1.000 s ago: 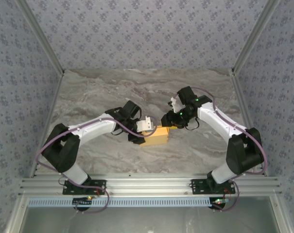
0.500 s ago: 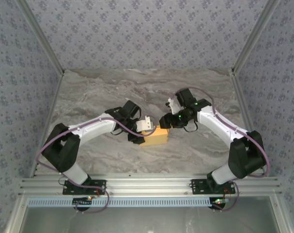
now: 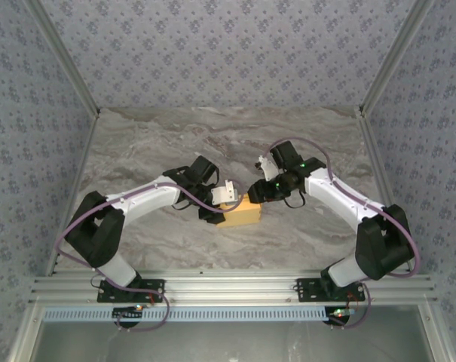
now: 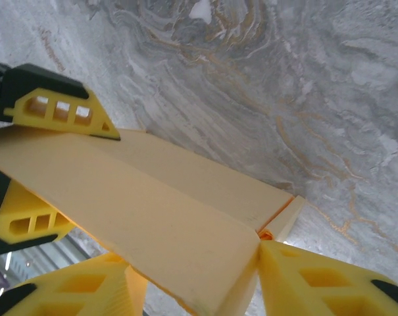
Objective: Fold the paper box
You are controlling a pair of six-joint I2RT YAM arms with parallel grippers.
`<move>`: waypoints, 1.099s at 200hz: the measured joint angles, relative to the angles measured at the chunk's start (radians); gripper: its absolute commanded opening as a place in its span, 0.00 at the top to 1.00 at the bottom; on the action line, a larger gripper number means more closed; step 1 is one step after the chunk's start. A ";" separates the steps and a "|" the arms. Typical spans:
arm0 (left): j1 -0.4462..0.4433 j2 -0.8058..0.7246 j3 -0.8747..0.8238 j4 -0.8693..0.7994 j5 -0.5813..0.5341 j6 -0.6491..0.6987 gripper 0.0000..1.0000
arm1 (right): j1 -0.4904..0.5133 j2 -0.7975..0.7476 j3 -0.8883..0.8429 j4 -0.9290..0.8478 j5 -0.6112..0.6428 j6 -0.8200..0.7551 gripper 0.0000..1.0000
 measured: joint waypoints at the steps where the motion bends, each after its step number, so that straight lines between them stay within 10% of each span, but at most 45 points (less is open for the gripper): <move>1: 0.000 0.000 0.000 0.000 0.000 0.000 0.48 | 0.000 0.000 0.000 0.000 0.003 0.003 0.58; 220: -0.002 0.002 0.001 -0.007 -0.023 0.000 0.48 | 0.043 0.014 0.128 -0.153 0.121 0.151 0.72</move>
